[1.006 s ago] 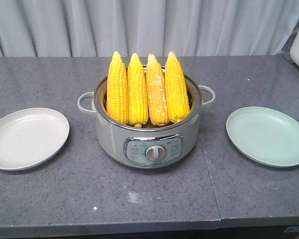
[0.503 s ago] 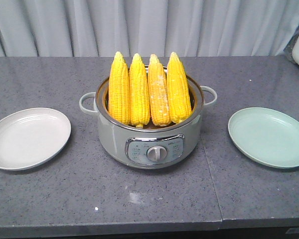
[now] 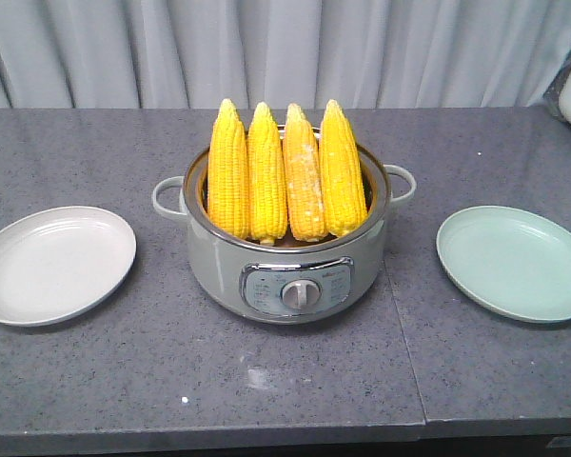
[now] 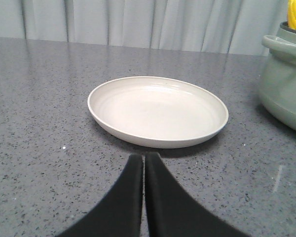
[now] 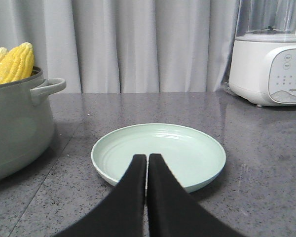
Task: Distribute corn equally
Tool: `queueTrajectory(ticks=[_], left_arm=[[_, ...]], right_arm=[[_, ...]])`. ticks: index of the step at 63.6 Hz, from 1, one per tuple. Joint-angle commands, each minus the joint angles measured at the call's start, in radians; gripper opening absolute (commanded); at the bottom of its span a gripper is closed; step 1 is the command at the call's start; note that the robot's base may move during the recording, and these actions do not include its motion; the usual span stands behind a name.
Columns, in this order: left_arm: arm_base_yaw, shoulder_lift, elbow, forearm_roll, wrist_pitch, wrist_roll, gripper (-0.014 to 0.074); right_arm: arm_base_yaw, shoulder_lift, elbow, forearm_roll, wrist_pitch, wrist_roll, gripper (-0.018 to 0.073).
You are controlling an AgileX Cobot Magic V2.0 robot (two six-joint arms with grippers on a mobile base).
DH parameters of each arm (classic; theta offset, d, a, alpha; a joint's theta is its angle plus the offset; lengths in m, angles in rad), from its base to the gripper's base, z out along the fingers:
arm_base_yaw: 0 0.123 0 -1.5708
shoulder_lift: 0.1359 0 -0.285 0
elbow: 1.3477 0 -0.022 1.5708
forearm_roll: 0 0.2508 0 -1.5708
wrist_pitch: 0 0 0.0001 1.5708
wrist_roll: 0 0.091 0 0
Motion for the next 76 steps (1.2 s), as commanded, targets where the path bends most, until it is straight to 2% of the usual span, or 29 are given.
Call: queueTrajectory(ticks=[1,76], left_arm=[[-0.006,-0.013,-0.023,0.000,-0.070,-0.003,-0.0006],[-0.006,-0.013,-0.023,0.000,-0.070,-0.003,-0.0006]], right_arm=[[-0.001,-0.008,0.018,-0.010,-0.072,-0.005,-0.0002],[-0.001,-0.008,0.018,-0.010,-0.072,-0.005,-0.0002]])
